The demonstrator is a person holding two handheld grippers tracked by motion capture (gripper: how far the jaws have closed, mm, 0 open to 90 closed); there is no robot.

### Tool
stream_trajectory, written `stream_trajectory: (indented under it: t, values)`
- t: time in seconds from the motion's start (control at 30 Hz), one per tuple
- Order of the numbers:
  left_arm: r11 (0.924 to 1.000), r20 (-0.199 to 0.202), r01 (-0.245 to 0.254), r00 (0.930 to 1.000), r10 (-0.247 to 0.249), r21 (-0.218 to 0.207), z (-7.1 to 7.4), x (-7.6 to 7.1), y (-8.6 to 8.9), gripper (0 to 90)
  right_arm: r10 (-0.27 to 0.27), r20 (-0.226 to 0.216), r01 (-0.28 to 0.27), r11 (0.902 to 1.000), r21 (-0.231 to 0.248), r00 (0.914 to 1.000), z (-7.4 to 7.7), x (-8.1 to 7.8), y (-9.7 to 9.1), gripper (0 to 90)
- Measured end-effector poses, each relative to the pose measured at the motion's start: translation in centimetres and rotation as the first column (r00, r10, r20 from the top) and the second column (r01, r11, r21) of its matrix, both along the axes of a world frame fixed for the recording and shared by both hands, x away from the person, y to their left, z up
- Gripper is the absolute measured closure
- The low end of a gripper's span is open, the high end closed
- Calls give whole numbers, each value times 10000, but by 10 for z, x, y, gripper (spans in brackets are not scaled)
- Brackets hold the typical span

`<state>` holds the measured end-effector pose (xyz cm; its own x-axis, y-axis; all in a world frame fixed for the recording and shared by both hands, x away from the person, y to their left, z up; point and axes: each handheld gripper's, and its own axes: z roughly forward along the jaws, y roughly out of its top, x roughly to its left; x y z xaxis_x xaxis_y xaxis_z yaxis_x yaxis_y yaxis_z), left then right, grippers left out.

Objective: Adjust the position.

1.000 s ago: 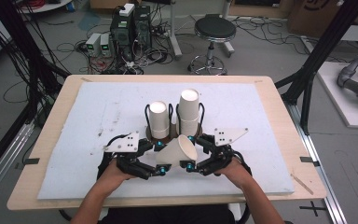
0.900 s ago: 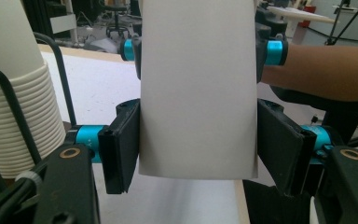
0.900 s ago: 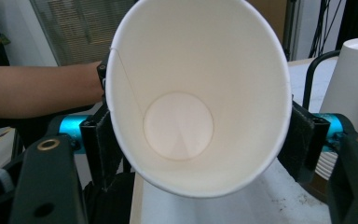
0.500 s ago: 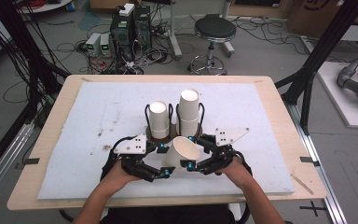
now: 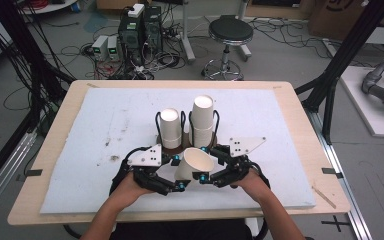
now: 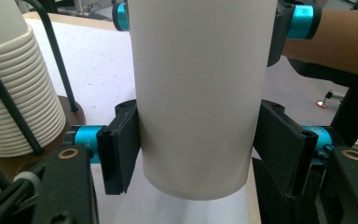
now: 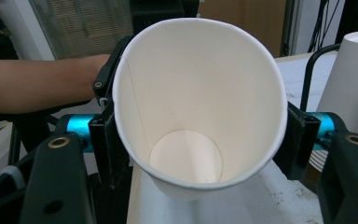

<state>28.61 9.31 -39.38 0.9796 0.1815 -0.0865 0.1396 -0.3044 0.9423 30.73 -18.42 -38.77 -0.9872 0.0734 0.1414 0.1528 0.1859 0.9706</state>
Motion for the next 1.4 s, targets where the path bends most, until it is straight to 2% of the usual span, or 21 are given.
stream_trajectory:
  t: [0.1, 0.2, 0.27, 0.33, 0.47, 0.63, 0.8, 0.9, 1.03, 1.4]
  values:
    - [9997, -40, 6, 10000, -7, -225, 0, 0, 2, 350, -47, -144, 49, 9999, 118, 9999, 0, 0, 1, 286]
    - [9967, -102, -73, 9999, 65, -804, 0, 1, 5, 349, -53, -255, 59, 9996, 271, 9997, 0, 0, 2, 253]
    - [9936, -117, -104, 9999, 91, -1125, 1, 2, 6, 350, -66, -238, 73, 9996, 272, 9997, 0, 0, 2, 252]
    - [9925, -133, -127, 9998, 112, -1217, 1, 2, 5, 349, -66, -251, 75, 9994, 328, 9997, 0, -1, 2, 269]
    - [9940, -137, -87, 9999, 72, -1090, 0, 2, 2, 349, -51, -121, 56, 9990, 452, 9999, 1, 0, 0, 313]
    - [9969, -184, -100, 9998, 86, -779, -1, 1, -4, 342, 10, 83, -12, 9997, 256, 10000, 0, -1, 1, 322]
    - [9977, -134, -186, 9998, 177, -648, 0, 0, -2, 338, -23, 23, 23, 9998, 183, 10000, 1, -1, 0, 321]
    - [9981, -15, -145, 9999, 145, -597, 0, 0, -1, 349, 26, 65, -28, 9999, 169, 10000, 0, -1, 1, 320]
    - [9977, -49, -168, 9999, 165, -654, 0, 0, -3, 348, -36, -57, 37, 9996, 265, 10000, 0, -2, 4, 296]
    - [9985, -66, -54, 10000, 50, -541, 0, 0, -7, 351, -116, -17, 117, 9995, 284, 9999, -1, -3, 9, 276]
